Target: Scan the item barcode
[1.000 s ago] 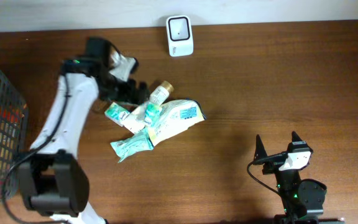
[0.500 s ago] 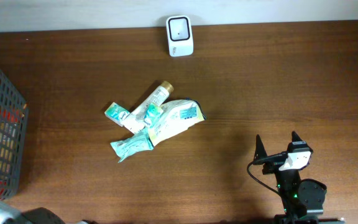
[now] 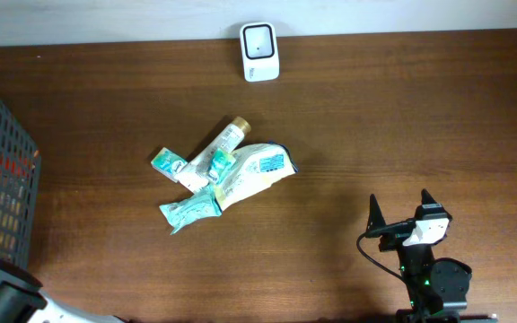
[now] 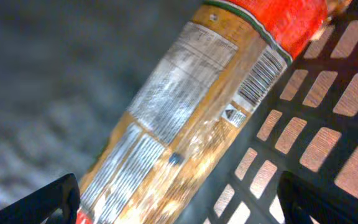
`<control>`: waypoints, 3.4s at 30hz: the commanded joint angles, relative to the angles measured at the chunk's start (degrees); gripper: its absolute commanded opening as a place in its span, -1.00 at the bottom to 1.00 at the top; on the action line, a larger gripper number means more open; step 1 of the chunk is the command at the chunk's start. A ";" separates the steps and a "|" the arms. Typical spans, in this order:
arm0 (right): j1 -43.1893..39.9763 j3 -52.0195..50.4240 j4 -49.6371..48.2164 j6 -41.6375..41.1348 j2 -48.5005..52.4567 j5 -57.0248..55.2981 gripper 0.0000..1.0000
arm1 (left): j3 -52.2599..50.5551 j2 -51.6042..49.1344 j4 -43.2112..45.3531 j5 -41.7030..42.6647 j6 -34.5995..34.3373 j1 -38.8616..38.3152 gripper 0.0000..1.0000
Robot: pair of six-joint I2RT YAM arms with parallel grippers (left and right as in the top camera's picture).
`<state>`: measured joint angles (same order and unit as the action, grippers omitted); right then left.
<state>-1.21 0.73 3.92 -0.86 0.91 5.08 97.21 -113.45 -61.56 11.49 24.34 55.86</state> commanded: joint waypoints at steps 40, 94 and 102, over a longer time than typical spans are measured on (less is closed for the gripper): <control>-0.31 -0.42 0.17 0.02 -0.44 0.31 0.97 | 69.75 6.95 -33.33 4.22 -14.67 -28.44 -1.00; -0.31 -0.42 0.17 0.02 -0.44 0.31 0.97 | -9.22 30.16 -3.10 -3.34 -4.48 -32.39 0.99; -0.31 -0.42 0.17 0.02 -0.44 0.31 0.97 | -9.22 30.16 4.07 6.21 -4.52 -37.35 0.98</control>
<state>-1.21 0.73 3.92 -0.86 0.91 5.08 87.85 -83.05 -60.53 10.72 18.52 18.74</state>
